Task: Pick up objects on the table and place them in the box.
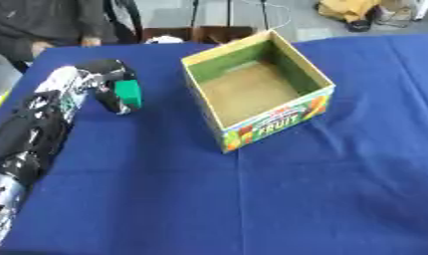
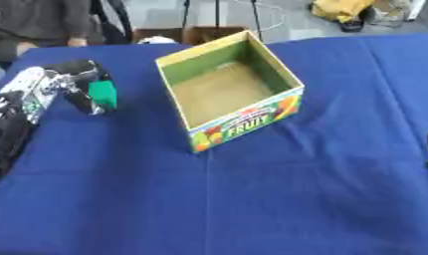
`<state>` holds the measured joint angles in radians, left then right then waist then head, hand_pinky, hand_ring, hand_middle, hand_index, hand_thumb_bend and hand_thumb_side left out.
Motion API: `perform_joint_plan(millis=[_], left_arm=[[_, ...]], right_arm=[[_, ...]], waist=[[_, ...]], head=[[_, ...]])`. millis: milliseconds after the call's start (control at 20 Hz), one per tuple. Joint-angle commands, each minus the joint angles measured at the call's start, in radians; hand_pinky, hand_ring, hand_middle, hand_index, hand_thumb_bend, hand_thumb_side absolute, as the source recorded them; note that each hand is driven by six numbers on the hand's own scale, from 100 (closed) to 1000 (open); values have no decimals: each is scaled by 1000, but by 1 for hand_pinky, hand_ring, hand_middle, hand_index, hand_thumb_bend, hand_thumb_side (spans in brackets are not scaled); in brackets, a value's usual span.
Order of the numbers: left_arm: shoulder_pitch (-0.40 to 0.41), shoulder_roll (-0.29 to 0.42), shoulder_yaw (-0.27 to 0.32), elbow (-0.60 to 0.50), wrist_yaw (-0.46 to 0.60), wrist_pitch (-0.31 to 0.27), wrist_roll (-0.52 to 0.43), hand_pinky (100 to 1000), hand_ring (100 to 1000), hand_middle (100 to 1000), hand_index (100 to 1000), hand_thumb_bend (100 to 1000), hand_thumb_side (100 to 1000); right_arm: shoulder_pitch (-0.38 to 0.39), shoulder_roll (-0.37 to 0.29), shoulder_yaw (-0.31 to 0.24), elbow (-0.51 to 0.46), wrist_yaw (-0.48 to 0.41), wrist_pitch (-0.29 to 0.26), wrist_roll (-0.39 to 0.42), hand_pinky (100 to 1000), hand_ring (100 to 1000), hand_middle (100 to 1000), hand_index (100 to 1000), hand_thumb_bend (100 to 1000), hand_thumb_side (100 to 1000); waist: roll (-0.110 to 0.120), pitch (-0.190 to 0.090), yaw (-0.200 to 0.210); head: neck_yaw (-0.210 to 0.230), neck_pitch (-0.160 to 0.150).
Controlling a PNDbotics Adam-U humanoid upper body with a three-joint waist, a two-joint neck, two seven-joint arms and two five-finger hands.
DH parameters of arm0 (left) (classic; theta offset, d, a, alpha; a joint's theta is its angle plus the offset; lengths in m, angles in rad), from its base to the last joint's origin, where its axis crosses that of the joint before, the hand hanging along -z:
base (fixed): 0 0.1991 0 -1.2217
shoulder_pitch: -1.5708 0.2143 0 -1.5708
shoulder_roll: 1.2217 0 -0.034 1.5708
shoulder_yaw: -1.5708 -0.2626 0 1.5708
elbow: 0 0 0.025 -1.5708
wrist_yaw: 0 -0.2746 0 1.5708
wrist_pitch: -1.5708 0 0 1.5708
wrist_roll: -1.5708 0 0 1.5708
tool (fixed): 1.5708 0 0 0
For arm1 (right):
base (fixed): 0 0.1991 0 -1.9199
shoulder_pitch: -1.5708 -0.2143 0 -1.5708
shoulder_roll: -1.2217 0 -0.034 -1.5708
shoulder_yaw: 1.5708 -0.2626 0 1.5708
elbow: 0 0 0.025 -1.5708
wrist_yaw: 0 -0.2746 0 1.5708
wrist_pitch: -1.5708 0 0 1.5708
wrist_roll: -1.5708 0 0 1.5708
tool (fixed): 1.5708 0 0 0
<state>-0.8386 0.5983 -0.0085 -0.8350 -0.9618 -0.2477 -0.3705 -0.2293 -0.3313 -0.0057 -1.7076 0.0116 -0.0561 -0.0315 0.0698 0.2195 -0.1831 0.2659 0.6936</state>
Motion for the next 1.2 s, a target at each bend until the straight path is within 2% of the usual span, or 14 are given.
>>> perform_joint_plan(millis=[50,250,450,700,850,1200], left_arm=[[-38,17,2,-112,49,5,6,252,207,167,418,100,100],[-79,-20,-19,-255,99,10,3,255,203,159,415,100,104],[-133,-89,-52,-314,111,10,-7,263,208,161,419,100,113],[-165,-155,-84,-279,61,-5,-22,270,212,167,425,100,115],[-167,-217,-98,-213,6,-8,-27,280,223,177,433,100,121],[-166,-278,-113,-111,-88,-49,-36,368,303,256,503,100,154]], right_arm=[[-10,-19,-6,-11,-2,-2,3,481,428,583,756,495,597],[-8,-19,-4,-10,-3,-2,5,481,428,584,756,493,597],[-11,-17,1,-9,-4,-2,11,481,428,584,756,490,598],[-14,-16,3,-8,-5,-3,14,481,427,584,756,491,598],[-20,-12,6,-10,-6,-4,19,481,427,584,756,492,598],[-26,-9,8,-10,-7,-4,23,481,426,584,756,491,596]], waist=[[-6,-19,2],[-7,-24,0],[-8,-27,-10],[-10,-24,-21],[-11,-16,-35],[-9,-6,-46]], head=[[0,2],[4,6],[12,7],[20,2],[27,-6],[33,-10]])
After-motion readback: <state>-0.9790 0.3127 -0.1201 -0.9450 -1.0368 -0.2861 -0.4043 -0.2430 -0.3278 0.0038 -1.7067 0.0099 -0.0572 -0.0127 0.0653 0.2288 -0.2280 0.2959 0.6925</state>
